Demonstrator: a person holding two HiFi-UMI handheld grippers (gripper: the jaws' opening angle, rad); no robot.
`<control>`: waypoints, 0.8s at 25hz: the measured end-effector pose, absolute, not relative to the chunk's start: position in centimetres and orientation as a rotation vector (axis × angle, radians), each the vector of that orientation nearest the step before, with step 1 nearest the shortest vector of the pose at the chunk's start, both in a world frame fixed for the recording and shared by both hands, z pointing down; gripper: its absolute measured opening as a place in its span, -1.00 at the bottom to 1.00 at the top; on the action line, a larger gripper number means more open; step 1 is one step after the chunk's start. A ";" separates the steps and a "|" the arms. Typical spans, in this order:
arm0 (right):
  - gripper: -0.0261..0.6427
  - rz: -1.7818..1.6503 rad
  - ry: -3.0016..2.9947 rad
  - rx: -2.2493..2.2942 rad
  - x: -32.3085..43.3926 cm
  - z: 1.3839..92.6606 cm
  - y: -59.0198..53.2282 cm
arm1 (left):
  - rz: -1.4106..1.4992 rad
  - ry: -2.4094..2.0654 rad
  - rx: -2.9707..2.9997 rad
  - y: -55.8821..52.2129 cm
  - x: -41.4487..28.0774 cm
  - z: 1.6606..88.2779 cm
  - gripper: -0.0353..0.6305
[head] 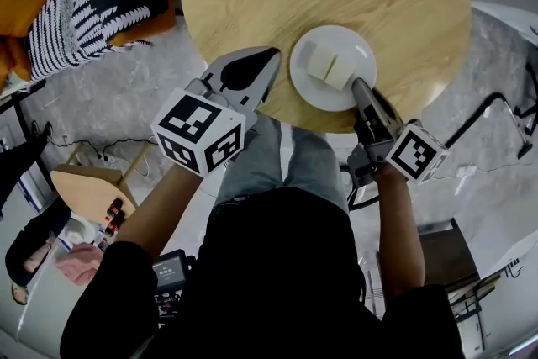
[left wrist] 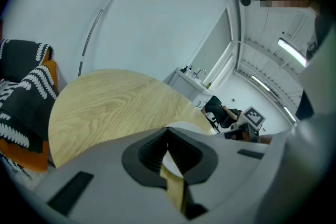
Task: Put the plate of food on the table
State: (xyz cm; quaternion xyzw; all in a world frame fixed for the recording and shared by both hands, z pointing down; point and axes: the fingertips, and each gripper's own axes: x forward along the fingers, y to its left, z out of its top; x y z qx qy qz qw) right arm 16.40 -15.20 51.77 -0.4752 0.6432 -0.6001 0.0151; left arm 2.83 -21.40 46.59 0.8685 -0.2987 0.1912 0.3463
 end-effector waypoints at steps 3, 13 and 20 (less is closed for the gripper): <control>-0.79 -1.877 2.032 -1.357 16.0 51.1 -14.9 | 0.500 -0.774 2.255 -21.2 2.6 46.6 -0.87; -0.37 -1.951 2.505 -1.081 14.3 51.2 -11.5 | 0.507 -0.781 2.277 -20.2 2.7 46.1 -0.88; -0.33 -1.979 2.796 -0.973 14.3 52.5 -9.0 | 0.499 -0.794 2.285 -19.6 2.8 45.7 -0.88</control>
